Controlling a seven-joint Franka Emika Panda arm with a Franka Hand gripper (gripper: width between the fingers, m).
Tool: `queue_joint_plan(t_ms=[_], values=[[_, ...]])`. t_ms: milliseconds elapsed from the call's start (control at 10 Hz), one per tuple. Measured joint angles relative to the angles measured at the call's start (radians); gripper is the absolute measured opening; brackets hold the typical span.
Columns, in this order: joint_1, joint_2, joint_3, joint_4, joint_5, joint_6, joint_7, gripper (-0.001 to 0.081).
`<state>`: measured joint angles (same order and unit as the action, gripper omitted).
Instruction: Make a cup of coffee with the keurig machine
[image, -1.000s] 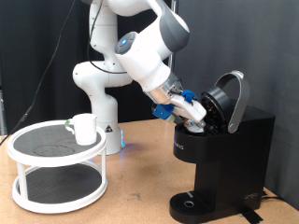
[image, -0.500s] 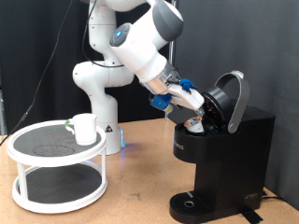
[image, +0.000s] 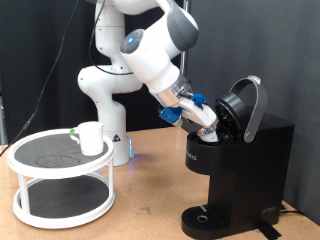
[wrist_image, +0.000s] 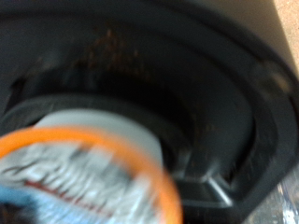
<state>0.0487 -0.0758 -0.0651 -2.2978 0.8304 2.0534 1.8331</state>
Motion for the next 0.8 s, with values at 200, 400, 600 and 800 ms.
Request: queue_joint_plan(t_ms=[200,400,600,800], values=[[0.002,0.020,0.003,0.006,0.023,0.006,-0.015,0.0808],[0.003,0.022,0.003,0.007,0.045,-0.005,-0.034,0.0808],[0.003,0.022,0.003,0.012,0.072,-0.044,-0.059,0.0808],[0.003,0.018,0.003,0.019,0.078,-0.089,-0.065,0.0808]])
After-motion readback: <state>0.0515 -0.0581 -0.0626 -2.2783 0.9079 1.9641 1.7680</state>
